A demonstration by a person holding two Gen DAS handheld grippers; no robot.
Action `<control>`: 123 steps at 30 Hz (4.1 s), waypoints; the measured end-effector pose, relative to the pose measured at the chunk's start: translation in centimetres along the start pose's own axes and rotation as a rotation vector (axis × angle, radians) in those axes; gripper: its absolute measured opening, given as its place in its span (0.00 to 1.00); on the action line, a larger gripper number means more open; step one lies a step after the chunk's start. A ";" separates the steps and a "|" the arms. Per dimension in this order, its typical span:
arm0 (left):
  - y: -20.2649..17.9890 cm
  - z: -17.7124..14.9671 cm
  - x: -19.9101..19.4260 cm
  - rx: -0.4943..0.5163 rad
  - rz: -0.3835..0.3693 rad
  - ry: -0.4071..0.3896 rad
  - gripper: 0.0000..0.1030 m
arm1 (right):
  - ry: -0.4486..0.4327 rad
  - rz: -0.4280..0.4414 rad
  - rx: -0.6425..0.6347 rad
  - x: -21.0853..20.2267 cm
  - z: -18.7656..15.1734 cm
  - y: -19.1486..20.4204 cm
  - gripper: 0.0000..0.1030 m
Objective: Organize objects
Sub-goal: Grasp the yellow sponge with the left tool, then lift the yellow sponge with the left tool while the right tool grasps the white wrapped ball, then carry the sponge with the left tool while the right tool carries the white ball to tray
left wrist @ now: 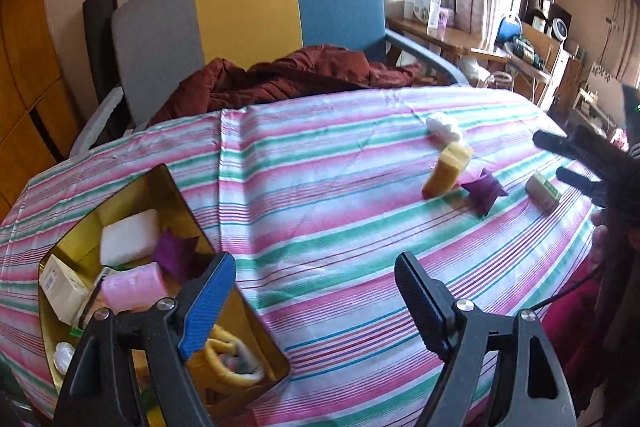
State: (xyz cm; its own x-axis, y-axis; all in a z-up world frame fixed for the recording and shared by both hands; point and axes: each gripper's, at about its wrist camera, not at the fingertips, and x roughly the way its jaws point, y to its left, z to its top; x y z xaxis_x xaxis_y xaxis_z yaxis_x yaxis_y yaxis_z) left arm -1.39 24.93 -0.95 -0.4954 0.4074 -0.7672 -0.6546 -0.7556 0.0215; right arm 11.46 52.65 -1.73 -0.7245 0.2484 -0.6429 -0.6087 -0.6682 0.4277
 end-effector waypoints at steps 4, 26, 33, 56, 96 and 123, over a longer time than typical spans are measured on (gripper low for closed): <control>-1.1 0.3 1.4 0.012 -0.013 0.028 0.81 | -0.004 0.003 0.020 0.0 0.1 -0.3 0.89; -6.2 4.0 8.6 -0.021 -0.219 0.161 0.69 | -0.095 -0.042 0.295 -1.4 1.3 -5.3 0.91; -10.4 6.9 10.7 0.076 -0.262 0.121 0.69 | -0.074 -0.012 0.317 -1.0 1.2 -5.6 0.92; -8.3 3.1 11.5 0.036 -0.274 0.095 0.35 | -0.011 -0.016 0.322 0.8 1.0 -5.5 0.93; -0.2 -2.0 0.9 -0.078 -0.323 -0.036 0.35 | 0.343 -0.298 -0.342 22.9 7.7 3.8 0.35; 8.1 -4.3 -7.6 -0.189 0.025 -0.195 0.35 | 0.290 0.206 -0.520 4.7 -8.6 17.2 0.35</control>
State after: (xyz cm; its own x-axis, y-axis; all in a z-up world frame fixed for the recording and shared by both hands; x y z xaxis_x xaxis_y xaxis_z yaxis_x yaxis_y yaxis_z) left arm -0.48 13.51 2.31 -0.6226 0.4652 -0.6292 -0.5321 -0.8413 -0.0954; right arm 0.36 36.34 -2.88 -0.6487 -0.0733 -0.7575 -0.1760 -0.9539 0.2430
